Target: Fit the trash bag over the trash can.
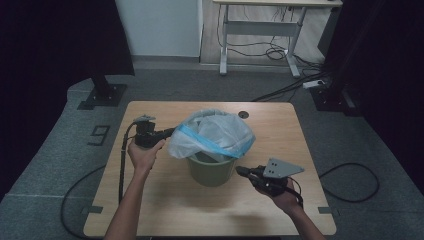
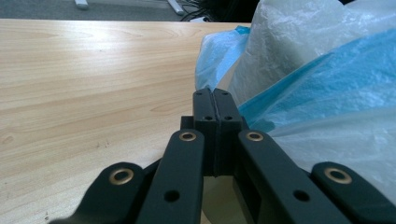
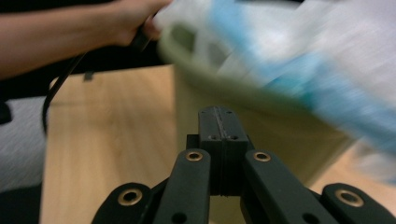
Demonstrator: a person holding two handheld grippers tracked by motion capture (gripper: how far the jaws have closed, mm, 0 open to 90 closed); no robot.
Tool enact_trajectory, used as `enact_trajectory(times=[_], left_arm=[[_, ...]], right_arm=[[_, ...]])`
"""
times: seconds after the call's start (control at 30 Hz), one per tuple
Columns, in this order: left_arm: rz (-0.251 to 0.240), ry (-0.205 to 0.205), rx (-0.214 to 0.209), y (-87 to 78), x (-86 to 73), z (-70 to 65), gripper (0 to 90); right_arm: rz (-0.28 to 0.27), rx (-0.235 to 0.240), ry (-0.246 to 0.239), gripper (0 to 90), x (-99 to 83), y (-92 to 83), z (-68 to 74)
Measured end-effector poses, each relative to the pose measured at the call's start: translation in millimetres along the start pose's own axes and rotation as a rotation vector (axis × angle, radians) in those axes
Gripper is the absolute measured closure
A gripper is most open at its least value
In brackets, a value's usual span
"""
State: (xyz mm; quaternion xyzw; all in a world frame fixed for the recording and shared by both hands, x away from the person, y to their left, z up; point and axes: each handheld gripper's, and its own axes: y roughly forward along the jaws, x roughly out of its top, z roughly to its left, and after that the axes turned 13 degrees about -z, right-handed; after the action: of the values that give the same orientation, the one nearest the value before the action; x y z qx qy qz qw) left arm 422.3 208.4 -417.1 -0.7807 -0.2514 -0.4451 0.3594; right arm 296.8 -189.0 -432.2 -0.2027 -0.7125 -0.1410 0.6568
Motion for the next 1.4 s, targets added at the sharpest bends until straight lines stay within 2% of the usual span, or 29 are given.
enact_trajectory(times=[0.1, 0.17, 0.23, 0.27, 0.3, 0.43, 0.67, 0.9, 1.1, 1.23, 1.4], left_arm=[[0.0, 0.001, -0.002, -0.3, -0.1, -0.4, 89.9], [-0.001, 0.002, -0.001, -0.8, 0.1, -0.5, 89.9], [0.002, 0.003, 0.001, -0.8, 0.2, -0.2, 89.9], [0.002, 0.003, 0.001, -0.8, 0.2, -0.2, 90.0], [0.003, 0.004, 0.002, -0.5, 0.1, 0.0, 89.9], [0.001, 0.002, 0.001, 0.2, -0.3, -0.4, 90.0], [-0.001, 0.002, -0.001, 1.0, -0.5, -1.6, 89.9], [-0.004, -0.001, -0.003, 0.2, 0.0, -0.7, 89.9], [-0.007, 0.0, -0.003, -0.5, 0.2, -0.7, 89.9], [-0.006, 0.001, -0.002, -0.4, 0.1, -0.6, 89.9], [-0.006, 0.0, -0.001, -0.4, 0.2, -0.5, 89.9]], right_arm=[[0.025, 0.013, -0.004, 89.1, -14.1, 3.4, 7.1], [0.006, -0.003, -0.024, 89.0, -17.4, 2.5, 10.2], [-0.021, -0.045, -0.049, 88.8, -12.2, -0.3, 11.4], [-0.058, -0.076, -0.057, 83.8, -3.1, -3.7, 9.8], [-0.072, -0.092, -0.06, 80.7, 2.6, -5.4, 8.1], [-0.09, -0.13, -0.068, 72.8, 20.0, -7.2, 1.9], [-0.048, -0.128, -0.074, 64.8, 40.2, 10.5, -0.4], [0.009, -0.118, -0.038, 57.9, 45.0, 27.3, -8.3], [0.059, -0.108, -0.045, 63.0, 46.8, 35.7, -9.3], [0.094, -0.114, -0.043, 75.1, 46.3, 38.1, -11.0], [0.101, -0.108, -0.045, 88.1, 46.1, 37.0, -12.4]])
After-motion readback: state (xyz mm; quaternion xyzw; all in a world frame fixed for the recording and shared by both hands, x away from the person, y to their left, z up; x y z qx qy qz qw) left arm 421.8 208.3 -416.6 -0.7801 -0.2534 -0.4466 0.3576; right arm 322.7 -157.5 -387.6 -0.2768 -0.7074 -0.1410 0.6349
